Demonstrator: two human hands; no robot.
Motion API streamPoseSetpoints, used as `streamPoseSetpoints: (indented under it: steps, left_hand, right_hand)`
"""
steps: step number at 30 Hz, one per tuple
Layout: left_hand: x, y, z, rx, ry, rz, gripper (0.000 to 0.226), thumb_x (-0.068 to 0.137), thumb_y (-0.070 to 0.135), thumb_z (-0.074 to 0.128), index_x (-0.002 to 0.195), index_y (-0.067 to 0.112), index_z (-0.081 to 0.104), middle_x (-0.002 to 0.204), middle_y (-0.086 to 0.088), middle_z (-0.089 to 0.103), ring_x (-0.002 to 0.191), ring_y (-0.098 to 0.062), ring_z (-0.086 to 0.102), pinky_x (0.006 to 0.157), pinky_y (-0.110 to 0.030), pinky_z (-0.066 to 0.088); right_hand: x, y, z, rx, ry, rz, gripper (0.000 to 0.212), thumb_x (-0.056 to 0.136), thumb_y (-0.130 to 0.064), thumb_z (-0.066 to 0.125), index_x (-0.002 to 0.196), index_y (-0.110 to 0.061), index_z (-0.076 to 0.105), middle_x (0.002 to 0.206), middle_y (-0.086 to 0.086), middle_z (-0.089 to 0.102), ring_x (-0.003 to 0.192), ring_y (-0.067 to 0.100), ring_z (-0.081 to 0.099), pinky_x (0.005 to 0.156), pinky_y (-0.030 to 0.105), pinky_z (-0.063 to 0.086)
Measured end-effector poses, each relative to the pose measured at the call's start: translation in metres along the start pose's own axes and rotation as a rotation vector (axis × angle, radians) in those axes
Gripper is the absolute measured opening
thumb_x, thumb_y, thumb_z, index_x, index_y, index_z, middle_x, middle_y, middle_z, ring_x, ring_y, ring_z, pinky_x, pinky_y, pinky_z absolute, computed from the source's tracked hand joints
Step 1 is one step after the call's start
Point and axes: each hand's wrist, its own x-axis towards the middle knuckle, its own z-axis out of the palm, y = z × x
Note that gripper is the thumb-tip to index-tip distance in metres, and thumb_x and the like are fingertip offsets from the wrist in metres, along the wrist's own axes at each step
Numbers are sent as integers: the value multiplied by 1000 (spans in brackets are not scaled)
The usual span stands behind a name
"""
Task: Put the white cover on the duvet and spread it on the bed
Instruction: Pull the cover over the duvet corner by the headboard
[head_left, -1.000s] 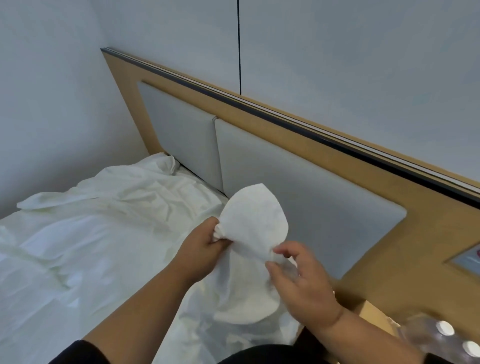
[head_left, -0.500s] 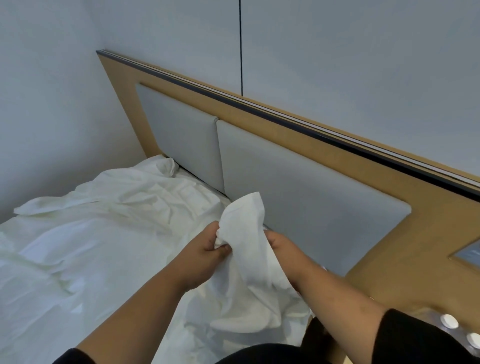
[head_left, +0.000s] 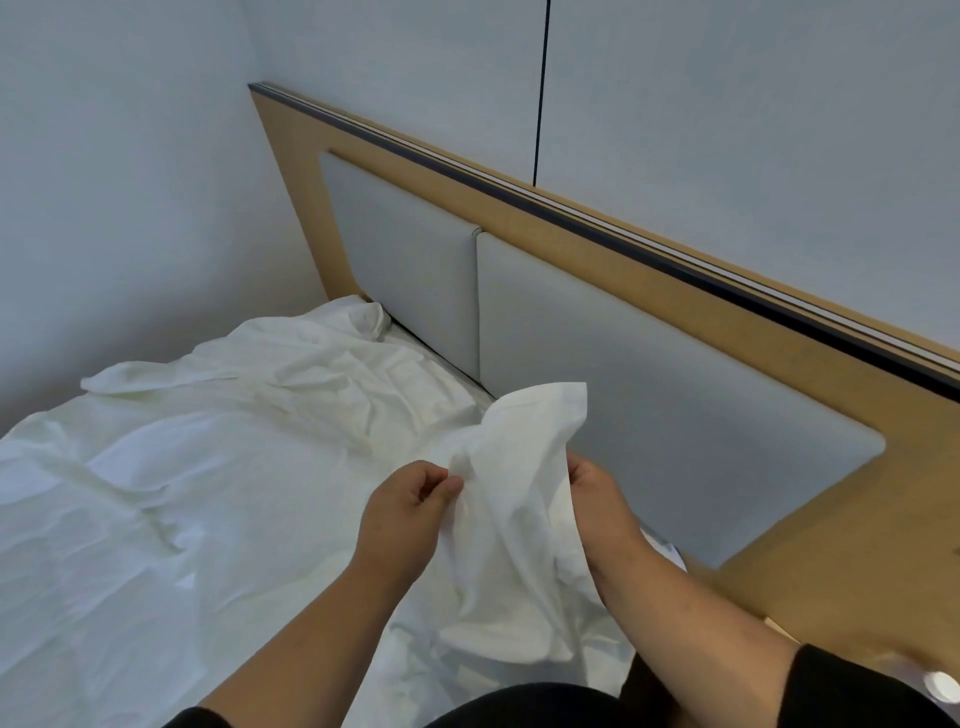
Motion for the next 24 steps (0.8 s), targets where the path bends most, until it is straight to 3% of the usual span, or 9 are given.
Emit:
streamPoseSetpoints:
  steps: [3,9,11,14,16,18,20,22,24]
  left_hand:
    - [5,-1,0,-23,10,-54,14,93,26,67,79,23,68,80,6,69,76,-6,61,62,-14,42]
    - [18,2,-17,-80,129,27,20,97,18,61,77,20,62,77,7,65,74,-6,58,67,-25,43]
    - [21,8,-18,-213,69,37,19,99,15,56,85,24,64,84,15,68,80,-3,60,73,-23,46]
    - [22,17,-4,-271,-38,45,25,102,17,50,80,27,56,72,18,56,69,-4,49,68,-25,40]
    - [23,17,5,-142,-197,154,20,98,32,52,79,27,51,69,14,50,64,-3,43,64,-23,38]
    - [30,7,10,250,-370,445,34,86,58,53,73,28,45,65,12,47,63,-7,44,61,-25,38]
    - [47,-6,17,587,-453,715,44,85,66,46,67,25,41,62,9,45,62,-14,46,61,-32,42]
    - [61,-16,28,756,-461,766,47,88,64,39,66,23,43,61,9,47,63,-18,49,63,-36,43]
    - [68,-19,42,885,-486,636,45,88,65,37,74,25,51,69,11,54,73,-17,54,69,-34,41]
  right_hand:
    - [2,0,-9,-52,1,8,14,81,-21,64,85,-15,76,86,4,72,80,24,64,77,41,53]
    - [8,-6,-39,119,137,34,16,93,-5,60,87,-8,74,87,9,74,75,25,70,69,35,55]
    - [11,-8,-52,106,164,30,19,95,-7,58,83,-9,71,82,8,71,69,20,66,64,31,53]
    - [14,-4,-62,84,197,78,22,100,-9,55,82,-10,68,80,6,67,75,23,66,64,26,52]
    - [12,-4,-64,135,137,149,25,100,-12,55,78,-11,66,75,5,63,67,21,60,59,25,50]
    - [12,-3,-72,231,137,182,30,100,-12,52,75,-11,67,71,5,62,66,20,59,54,23,50]
    - [12,3,-78,279,76,152,32,95,-4,54,69,-8,71,68,6,66,71,24,63,50,19,51]
    - [7,6,-72,266,-90,187,10,79,-9,71,75,-4,79,80,12,74,78,26,71,65,28,58]
    - [11,12,-71,231,-180,213,23,69,-7,77,92,-3,80,98,19,74,91,33,72,78,40,59]
